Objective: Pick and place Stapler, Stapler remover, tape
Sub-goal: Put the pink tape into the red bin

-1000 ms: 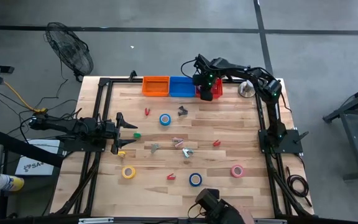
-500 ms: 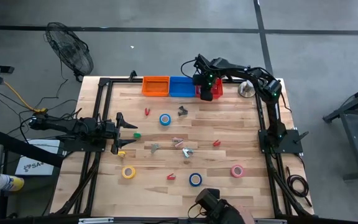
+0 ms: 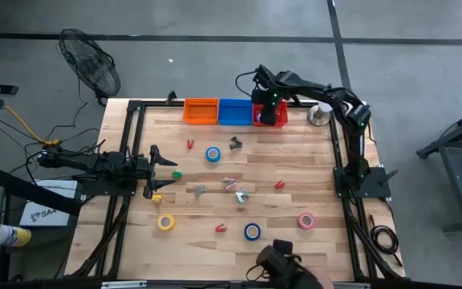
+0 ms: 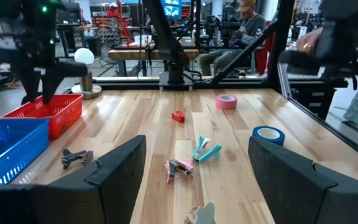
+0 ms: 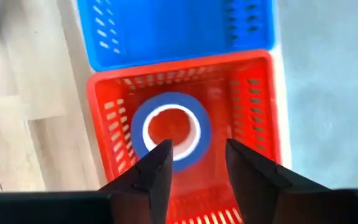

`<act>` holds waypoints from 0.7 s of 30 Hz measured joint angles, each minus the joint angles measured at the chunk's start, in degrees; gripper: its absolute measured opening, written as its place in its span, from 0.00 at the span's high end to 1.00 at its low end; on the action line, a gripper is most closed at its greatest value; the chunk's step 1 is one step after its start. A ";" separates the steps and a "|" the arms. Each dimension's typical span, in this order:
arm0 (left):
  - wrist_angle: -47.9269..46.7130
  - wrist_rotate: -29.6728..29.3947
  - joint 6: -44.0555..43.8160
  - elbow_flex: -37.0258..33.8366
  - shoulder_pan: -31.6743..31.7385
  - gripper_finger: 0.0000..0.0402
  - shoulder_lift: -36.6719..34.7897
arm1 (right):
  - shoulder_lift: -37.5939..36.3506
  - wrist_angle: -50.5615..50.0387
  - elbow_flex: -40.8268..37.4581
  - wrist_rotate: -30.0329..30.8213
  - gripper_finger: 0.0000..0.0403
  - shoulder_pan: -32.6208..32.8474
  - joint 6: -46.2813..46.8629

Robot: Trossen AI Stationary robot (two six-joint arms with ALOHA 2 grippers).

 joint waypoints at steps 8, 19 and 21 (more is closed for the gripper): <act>0.01 0.00 -0.01 0.00 0.00 0.30 0.00 | -4.82 -13.68 0.02 -0.92 0.65 0.06 13.51; 0.00 0.00 -0.01 -0.01 0.00 0.30 0.02 | -7.32 -25.47 -9.71 -7.44 0.65 6.21 19.29; 0.02 0.00 0.01 -0.02 0.00 0.30 0.02 | -8.29 -25.01 -13.20 -7.75 0.65 7.76 20.80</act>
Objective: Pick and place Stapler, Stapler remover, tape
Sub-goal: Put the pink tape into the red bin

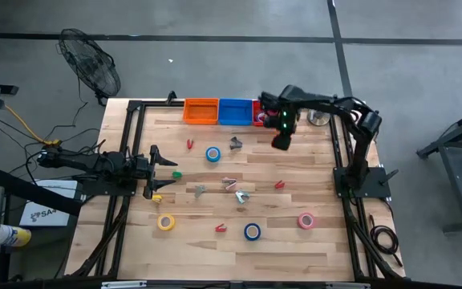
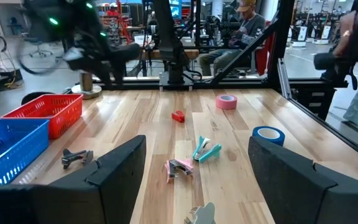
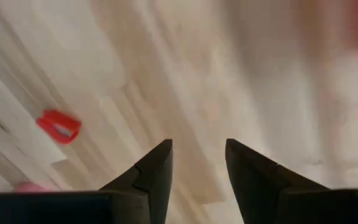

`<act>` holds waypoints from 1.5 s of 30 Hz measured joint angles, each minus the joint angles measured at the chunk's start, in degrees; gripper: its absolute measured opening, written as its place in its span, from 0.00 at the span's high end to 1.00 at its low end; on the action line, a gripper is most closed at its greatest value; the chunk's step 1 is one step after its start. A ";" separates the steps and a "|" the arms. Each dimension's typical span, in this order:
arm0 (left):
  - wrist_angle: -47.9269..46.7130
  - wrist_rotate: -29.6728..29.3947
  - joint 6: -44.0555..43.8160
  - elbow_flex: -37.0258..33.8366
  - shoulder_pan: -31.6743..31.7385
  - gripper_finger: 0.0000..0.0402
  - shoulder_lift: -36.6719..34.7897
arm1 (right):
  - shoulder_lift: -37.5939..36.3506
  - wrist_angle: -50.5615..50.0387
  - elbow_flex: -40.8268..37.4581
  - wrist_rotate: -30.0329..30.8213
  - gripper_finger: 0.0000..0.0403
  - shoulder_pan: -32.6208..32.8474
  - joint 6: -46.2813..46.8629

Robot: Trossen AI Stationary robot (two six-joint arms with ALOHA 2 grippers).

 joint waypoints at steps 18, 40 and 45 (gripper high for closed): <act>0.02 0.00 -0.01 0.01 0.00 0.30 -0.02 | -22.21 13.28 -30.21 -3.00 0.65 21.36 28.67; 0.07 0.00 -0.02 0.00 0.00 0.30 0.00 | -32.62 24.01 -38.67 -5.70 0.65 50.80 81.90; 0.07 0.01 -0.01 0.00 0.00 0.30 -0.02 | -32.62 27.03 -38.67 -3.95 0.65 56.03 91.26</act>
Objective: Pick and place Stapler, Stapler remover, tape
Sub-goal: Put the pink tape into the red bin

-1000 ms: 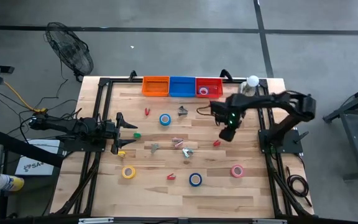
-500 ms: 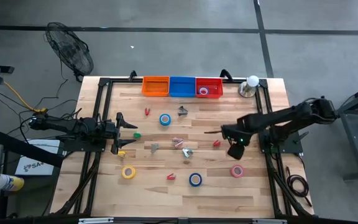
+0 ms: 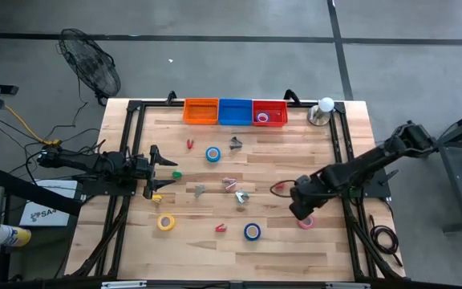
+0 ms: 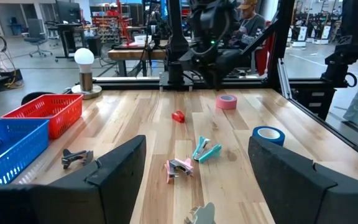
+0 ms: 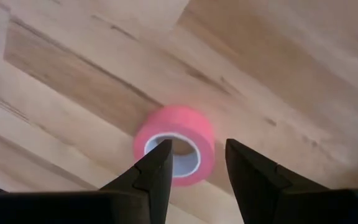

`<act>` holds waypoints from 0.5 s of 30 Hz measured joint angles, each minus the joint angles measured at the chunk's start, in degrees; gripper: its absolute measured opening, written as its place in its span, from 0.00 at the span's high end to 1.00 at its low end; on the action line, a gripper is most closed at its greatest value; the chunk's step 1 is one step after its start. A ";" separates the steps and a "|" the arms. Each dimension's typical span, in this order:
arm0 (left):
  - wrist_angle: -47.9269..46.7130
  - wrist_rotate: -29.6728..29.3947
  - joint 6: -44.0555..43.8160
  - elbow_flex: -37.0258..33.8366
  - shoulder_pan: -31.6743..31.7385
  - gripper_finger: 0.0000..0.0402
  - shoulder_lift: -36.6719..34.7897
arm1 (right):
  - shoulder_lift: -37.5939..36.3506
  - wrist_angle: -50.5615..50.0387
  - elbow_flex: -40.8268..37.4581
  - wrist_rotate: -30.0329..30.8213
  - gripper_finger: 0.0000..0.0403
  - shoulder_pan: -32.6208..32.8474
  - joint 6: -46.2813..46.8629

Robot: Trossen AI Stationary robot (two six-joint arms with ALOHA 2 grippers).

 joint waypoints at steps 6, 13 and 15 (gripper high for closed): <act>0.00 -0.01 -0.01 0.00 0.00 0.30 0.01 | 0.02 -0.61 0.00 -0.27 0.65 2.63 3.37; 0.00 -0.01 0.00 0.00 0.00 0.30 0.00 | 0.11 -0.64 0.00 1.19 0.65 3.91 4.05; 0.00 -0.01 0.01 0.00 -0.01 0.30 0.00 | 0.11 -0.64 0.00 1.69 0.65 4.28 4.09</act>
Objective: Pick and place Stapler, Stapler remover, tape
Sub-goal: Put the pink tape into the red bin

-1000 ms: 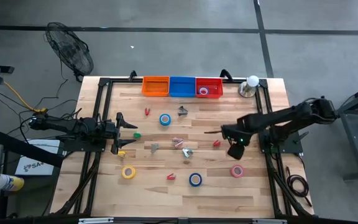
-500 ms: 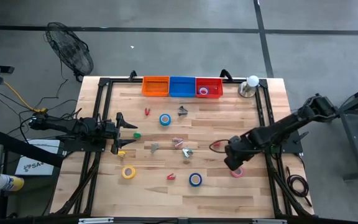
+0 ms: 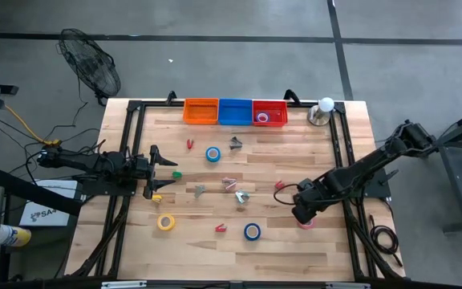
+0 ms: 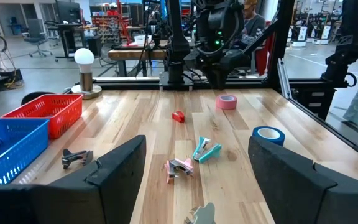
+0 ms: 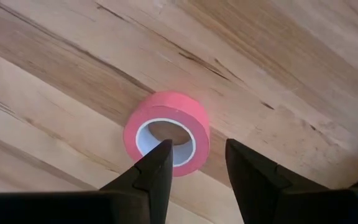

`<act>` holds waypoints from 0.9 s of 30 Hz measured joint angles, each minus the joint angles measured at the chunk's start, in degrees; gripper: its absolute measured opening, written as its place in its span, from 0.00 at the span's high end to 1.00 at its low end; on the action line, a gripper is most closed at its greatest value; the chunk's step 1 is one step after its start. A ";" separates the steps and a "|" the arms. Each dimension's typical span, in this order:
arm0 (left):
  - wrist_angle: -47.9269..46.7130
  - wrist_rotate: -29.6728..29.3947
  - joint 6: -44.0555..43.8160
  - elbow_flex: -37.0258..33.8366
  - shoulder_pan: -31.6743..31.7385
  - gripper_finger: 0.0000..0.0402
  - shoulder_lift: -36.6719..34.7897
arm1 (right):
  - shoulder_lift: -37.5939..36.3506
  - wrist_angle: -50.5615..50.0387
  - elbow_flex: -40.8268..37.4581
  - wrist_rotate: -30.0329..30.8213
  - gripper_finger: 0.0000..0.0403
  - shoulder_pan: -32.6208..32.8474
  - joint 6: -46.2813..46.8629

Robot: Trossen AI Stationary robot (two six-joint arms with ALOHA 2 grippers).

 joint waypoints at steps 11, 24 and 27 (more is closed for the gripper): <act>0.00 0.00 0.00 0.00 0.01 0.30 0.00 | 0.01 0.23 0.00 0.78 0.65 2.04 3.46; 0.01 0.00 -0.01 0.00 0.01 0.30 -0.01 | 0.02 2.94 -0.02 0.91 0.65 2.71 12.88; 0.00 0.00 0.00 0.00 0.01 0.30 -0.01 | 0.02 4.27 -0.02 2.65 0.65 3.72 14.03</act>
